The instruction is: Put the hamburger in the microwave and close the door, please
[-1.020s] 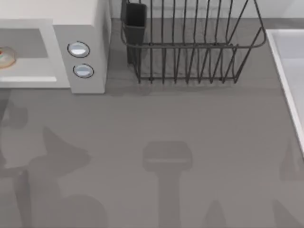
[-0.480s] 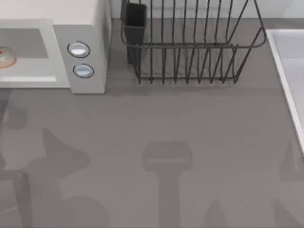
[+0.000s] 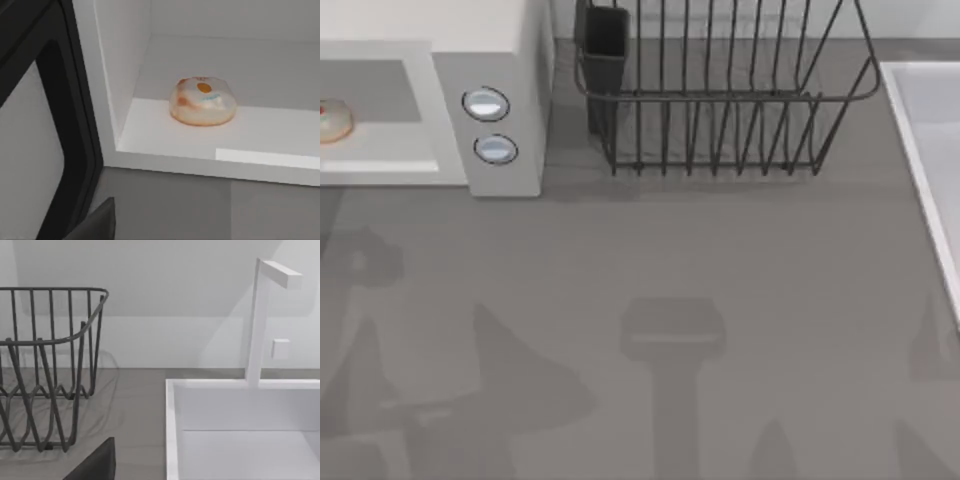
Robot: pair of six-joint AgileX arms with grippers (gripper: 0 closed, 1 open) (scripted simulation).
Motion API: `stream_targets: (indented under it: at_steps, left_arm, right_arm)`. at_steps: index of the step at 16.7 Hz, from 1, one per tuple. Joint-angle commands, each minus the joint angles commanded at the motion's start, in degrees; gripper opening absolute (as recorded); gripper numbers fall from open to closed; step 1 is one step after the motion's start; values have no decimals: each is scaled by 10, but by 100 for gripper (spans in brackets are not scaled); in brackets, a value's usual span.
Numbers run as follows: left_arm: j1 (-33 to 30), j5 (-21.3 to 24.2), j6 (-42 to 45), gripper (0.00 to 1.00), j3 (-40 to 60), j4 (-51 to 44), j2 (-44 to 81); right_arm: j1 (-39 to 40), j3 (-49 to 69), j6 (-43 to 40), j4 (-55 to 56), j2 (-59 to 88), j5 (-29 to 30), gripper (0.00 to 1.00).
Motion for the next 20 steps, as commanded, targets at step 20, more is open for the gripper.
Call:
stream_targets:
  at_steps: [20]
  left_arm:
    - [-144,-72,-43,100,-210,-181,-596]
  right_arm:
    - [0,0,0,0,0,0,100]
